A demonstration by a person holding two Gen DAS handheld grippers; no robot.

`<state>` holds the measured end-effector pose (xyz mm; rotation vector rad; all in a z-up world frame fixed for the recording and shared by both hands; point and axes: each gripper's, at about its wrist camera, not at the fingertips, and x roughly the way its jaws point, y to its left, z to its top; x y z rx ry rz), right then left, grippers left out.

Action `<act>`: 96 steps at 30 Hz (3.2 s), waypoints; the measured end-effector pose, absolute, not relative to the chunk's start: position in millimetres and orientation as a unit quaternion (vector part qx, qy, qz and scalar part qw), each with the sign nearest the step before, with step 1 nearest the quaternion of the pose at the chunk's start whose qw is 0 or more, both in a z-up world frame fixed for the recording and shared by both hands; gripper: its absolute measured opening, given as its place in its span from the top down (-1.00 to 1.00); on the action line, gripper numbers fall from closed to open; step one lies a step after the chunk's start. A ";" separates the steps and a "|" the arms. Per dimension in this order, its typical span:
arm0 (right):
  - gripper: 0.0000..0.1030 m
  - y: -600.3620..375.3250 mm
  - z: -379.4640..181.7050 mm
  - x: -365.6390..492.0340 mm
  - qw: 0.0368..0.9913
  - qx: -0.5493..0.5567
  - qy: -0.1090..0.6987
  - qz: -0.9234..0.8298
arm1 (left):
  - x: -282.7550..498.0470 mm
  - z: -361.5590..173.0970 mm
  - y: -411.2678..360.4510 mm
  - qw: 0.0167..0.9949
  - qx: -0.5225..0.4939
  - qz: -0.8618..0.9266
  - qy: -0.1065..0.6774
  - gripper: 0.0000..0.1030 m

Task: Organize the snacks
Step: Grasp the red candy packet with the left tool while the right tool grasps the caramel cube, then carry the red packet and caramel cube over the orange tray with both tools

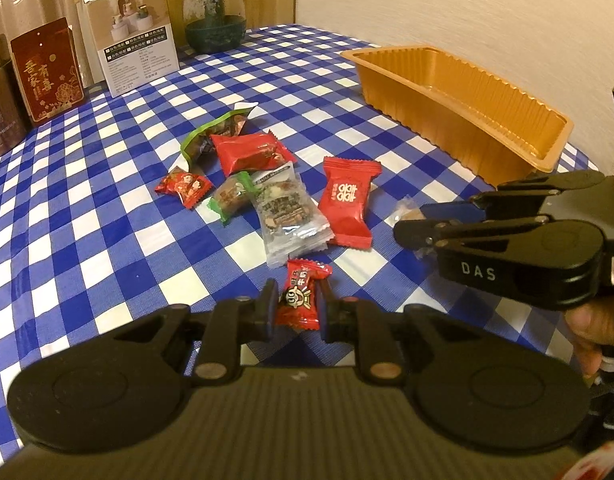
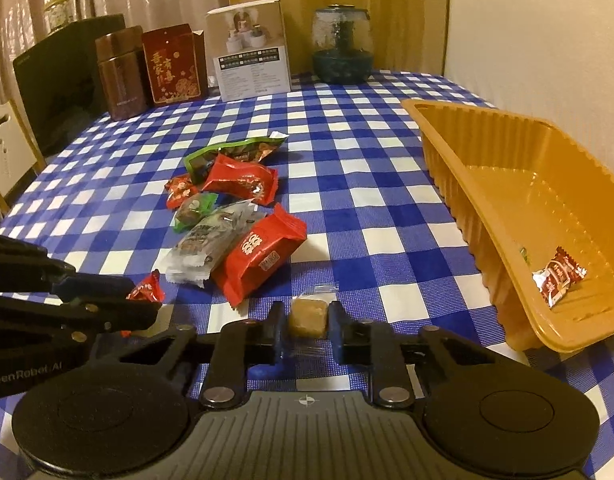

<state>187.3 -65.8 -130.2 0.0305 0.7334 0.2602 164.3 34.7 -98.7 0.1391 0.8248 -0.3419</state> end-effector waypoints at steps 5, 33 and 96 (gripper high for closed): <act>0.59 -69.1 -122.5 183.1 0.927 0.015 0.351 0.128 | 163.7 -94.7 30.7 0.899 0.069 -0.161 0.401 0.66; 0.59 -150.7 -44.4 129.5 0.944 0.058 0.302 0.116 | 153.5 -13.8 -38.1 0.910 0.052 -0.148 0.383 0.66; 0.59 -290.9 -65.5 191.3 0.945 0.124 0.304 0.007 | 252.5 -54.9 -178.4 0.892 0.053 -0.250 0.374 0.22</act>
